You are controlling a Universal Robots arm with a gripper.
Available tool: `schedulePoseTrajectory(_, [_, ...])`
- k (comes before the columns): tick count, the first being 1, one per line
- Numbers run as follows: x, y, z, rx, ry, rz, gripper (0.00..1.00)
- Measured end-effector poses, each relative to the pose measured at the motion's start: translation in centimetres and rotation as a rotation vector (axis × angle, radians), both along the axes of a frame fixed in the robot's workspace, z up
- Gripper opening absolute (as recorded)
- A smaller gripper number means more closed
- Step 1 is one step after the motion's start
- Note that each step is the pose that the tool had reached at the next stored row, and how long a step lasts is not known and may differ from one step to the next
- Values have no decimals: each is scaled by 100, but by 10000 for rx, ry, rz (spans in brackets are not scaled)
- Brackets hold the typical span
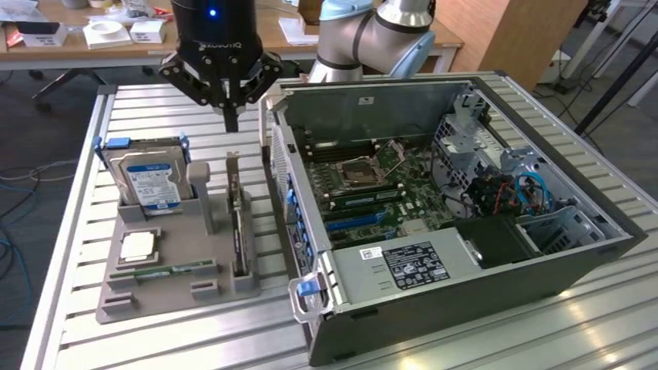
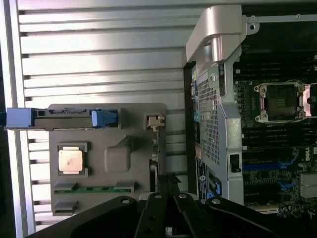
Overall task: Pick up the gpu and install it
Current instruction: 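Reach for the gpu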
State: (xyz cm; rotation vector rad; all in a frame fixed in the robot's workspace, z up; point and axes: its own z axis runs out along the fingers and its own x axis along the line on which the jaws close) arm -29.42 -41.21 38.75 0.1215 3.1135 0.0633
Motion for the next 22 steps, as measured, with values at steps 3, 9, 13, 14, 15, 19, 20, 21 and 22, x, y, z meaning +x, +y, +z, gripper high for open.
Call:
schedulePoseTrajectory(3, [-1,-35,-2,-7,-1,-8,10])
schedulePoseTrajectory(9, [-3,-96,-6,-26,-1,-22,10])
schedulePoseTrajectory(13, [-3,-143,-8,-37,-1,-26,10])
schedulePoseTrajectory(14, [-3,-156,-8,-40,0,-26,10])
schedulePoseTrajectory(15, [-3,-168,-9,-43,0,-27,10])
schedulePoseTrajectory(19, [-3,-219,-11,-56,1,-31,10])
schedulePoseTrajectory(20, [-3,-231,-12,-60,1,-31,10])
schedulePoseTrajectory(21, [-3,-243,-12,-63,1,-32,10])
schedulePoseTrajectory(22, [-3,-254,-13,-68,2,-33,10])
